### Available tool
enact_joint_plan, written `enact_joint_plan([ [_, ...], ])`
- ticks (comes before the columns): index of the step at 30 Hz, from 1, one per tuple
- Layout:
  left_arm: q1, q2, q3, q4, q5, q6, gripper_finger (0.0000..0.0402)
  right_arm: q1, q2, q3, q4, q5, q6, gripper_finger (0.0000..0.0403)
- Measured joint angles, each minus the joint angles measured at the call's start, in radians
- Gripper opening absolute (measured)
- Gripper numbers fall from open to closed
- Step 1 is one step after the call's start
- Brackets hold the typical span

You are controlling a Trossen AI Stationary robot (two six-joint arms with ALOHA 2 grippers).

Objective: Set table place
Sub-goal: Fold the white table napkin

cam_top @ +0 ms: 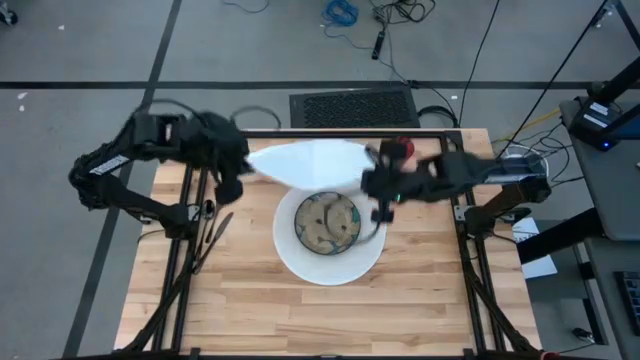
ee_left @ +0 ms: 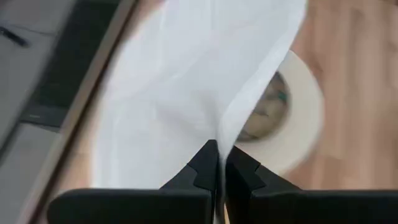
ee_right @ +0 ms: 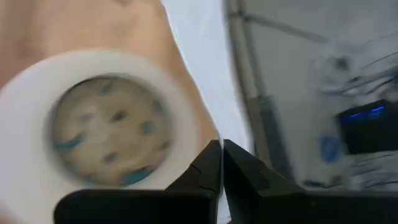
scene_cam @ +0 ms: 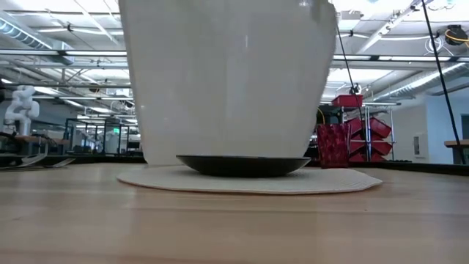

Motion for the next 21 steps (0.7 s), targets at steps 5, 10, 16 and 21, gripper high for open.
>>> enact_joint_plan([
  [5, -0.185, -0.001, -0.14, 0.021, 0.008, -0.149, 0.0, 0.142, 0.001, -0.228, 0.102, -0.089, 0.199, 0.0],
  [10, -0.399, -0.001, -0.38, 0.176, 0.013, -0.332, 0.0, 0.286, 0.001, -0.478, 0.351, -0.163, 0.351, 0.0],
  [16, -0.61, 0.015, -0.687, 0.541, 0.028, -0.554, 0.0, 0.417, 0.001, -0.69, 0.717, -0.163, 0.441, 0.0],
  [21, -0.723, 0.099, -0.806, 0.847, -0.011, -0.623, 0.0, 0.471, 0.041, -0.772, 0.943, -0.194, 0.425, 0.0],
])
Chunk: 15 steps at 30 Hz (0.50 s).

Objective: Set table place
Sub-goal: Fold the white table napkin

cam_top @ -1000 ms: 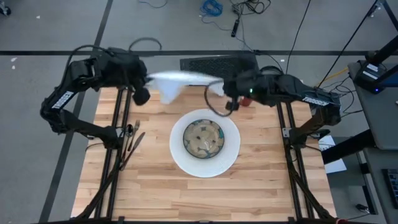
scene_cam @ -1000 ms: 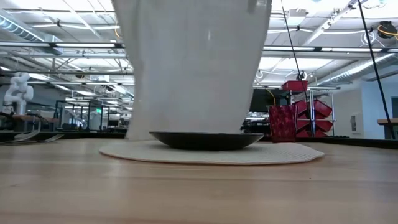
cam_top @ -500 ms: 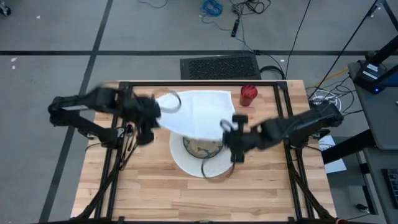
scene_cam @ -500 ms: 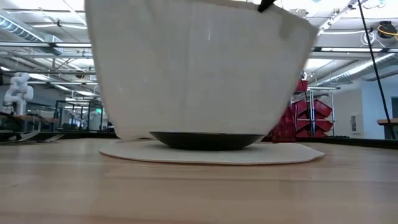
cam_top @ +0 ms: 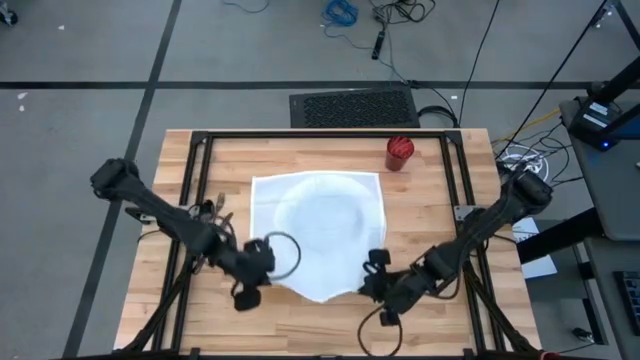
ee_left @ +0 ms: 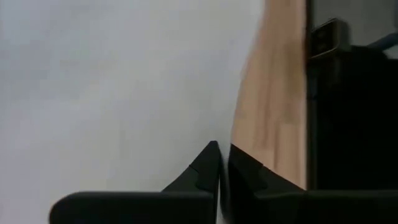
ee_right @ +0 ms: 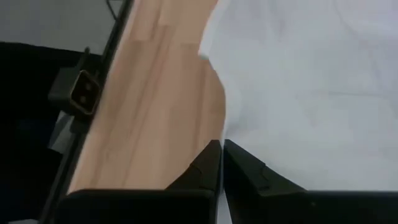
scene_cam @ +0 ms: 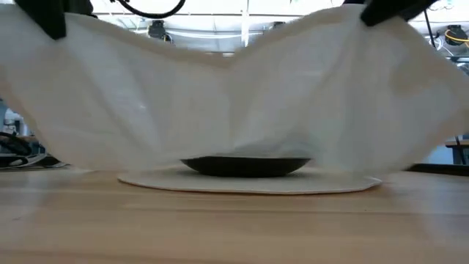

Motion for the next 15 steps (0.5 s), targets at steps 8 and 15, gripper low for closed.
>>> enact_joint_plan([
  [8, -0.066, 0.198, 0.0, 0.018, -0.003, -0.077, 0.0, 0.014, 0.144, 0.001, 0.032, -0.053, 0.032, 0.0],
  [15, -0.084, 0.222, 0.001, 0.009, 0.012, -0.122, 0.0, 0.015, 0.198, 0.002, 0.036, -0.117, 0.122, 0.0033],
])
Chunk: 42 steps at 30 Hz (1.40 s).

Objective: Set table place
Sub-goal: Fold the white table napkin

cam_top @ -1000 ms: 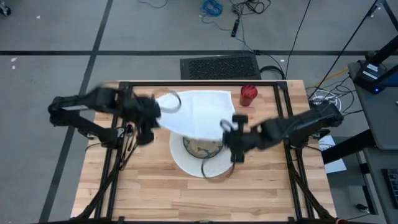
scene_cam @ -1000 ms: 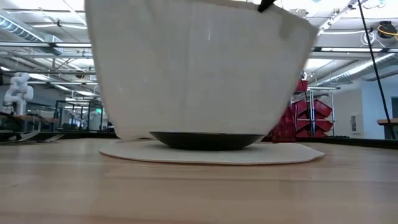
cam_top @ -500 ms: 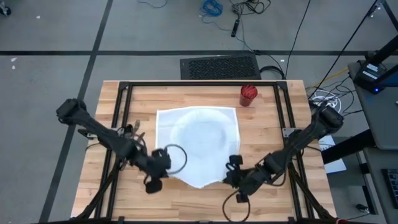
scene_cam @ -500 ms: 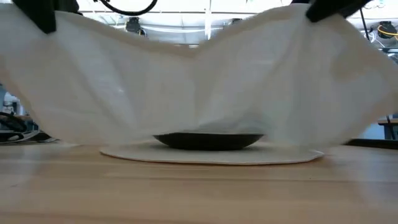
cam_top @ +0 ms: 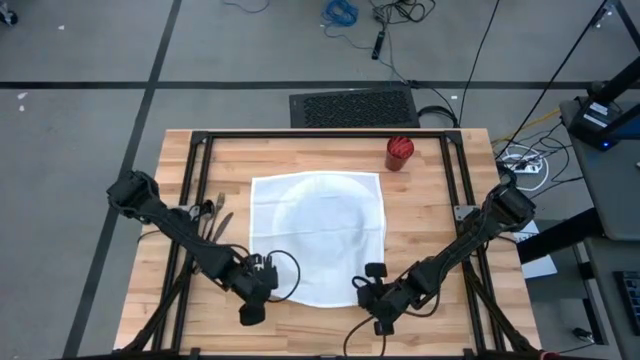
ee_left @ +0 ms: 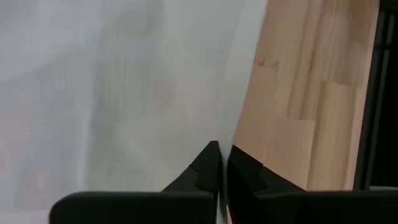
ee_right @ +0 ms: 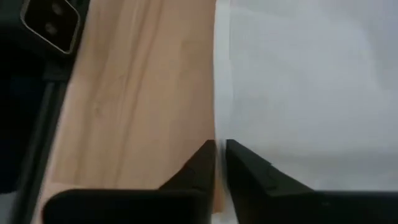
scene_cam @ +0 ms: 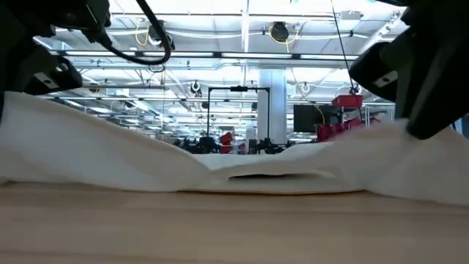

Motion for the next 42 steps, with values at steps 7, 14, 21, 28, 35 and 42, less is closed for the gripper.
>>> enact_joint_plan([
  [7, 0.006, -0.001, 0.0, -0.003, 0.066, -0.008, 0.0038, -0.005, 0.0, 0.08, -0.105, -0.008, 0.089, 0.0145],
  [14, 0.035, -0.022, 0.028, -0.133, 0.089, 0.018, 0.0106, 0.055, 0.0, 0.139, -0.385, -0.009, 0.345, 0.0197],
  [21, 0.076, -0.147, 0.093, -0.153, -0.021, 0.218, 0.0118, 0.102, 0.0, 0.129, -0.452, -0.023, 0.926, 0.018],
  [28, 0.172, -0.315, 0.091, -0.138, -0.07, 0.476, 0.0118, 0.11, 0.016, 0.129, -0.461, 0.032, 1.163, 0.0138],
  [35, 0.271, -0.437, 0.09, -0.135, -0.059, 0.601, 0.0118, 0.103, 0.121, 0.129, -0.461, -0.034, 1.322, 0.0126],
  [42, 0.313, -0.441, 0.09, -0.127, -0.066, 0.668, 0.0118, 0.09, 0.124, 0.129, -0.434, -0.041, 1.334, 0.0125],
])
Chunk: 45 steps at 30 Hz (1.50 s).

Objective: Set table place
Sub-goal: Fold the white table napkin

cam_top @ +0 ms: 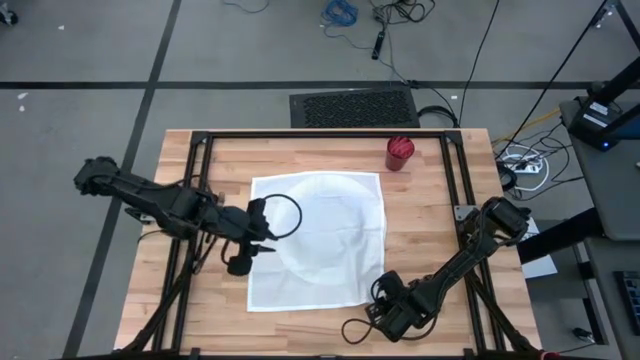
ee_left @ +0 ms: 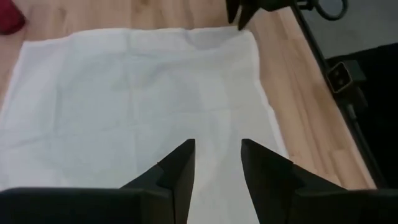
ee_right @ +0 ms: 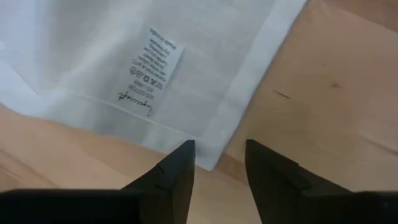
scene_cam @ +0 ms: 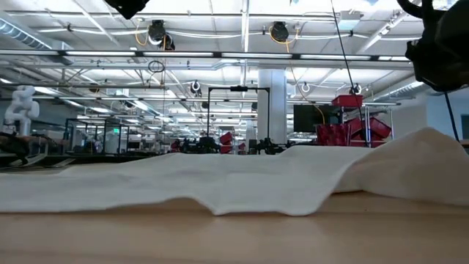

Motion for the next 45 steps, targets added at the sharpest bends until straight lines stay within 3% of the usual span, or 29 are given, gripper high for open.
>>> enact_joint_plan([
  [6, 0.131, 0.017, 0.0, 0.029, 0.005, -0.007, 0.0118, -0.005, 0.014, 0.002, 0.035, 0.01, 0.009, 0.0125],
  [10, 0.243, 0.063, 0.0, 0.051, 0.112, -0.02, 0.0118, -0.012, 0.016, 0.002, 0.041, 0.006, 0.002, 0.0121],
  [13, 0.313, 0.131, 0.0, 0.078, 0.183, -0.046, 0.0118, -0.018, 0.016, 0.003, 0.019, -0.014, -0.042, 0.0093],
  [17, 0.352, 0.257, 0.0, 0.145, 0.233, -0.073, 0.0118, -0.023, 0.016, 0.003, -0.011, -0.023, -0.119, 0.002],
  [20, 0.375, 0.349, 0.0, 0.22, 0.248, -0.073, 0.0118, -0.03, 0.011, 0.003, -0.028, -0.035, -0.17, 0.0007],
  [27, 0.464, 0.482, 0.013, 0.438, 0.29, -0.224, 0.0118, -0.049, -0.03, 0.058, -0.381, -0.019, -0.242, 0.0001],
  [33, 0.555, 0.55, 0.032, 0.57, 0.337, -0.402, 0.0118, -0.085, -0.032, 0.178, -0.611, 0.094, -0.357, 0.0],
  [37, 0.595, 0.585, 0.08, 0.605, 0.341, -0.44, 0.0118, -0.116, -0.032, 0.212, -0.525, 0.121, -0.466, 0.0],
  [45, 0.626, 0.677, 0.17, 0.634, 0.311, -0.52, 0.0118, -0.128, -0.03, 0.212, -0.188, 0.118, -0.614, 0.0],
])
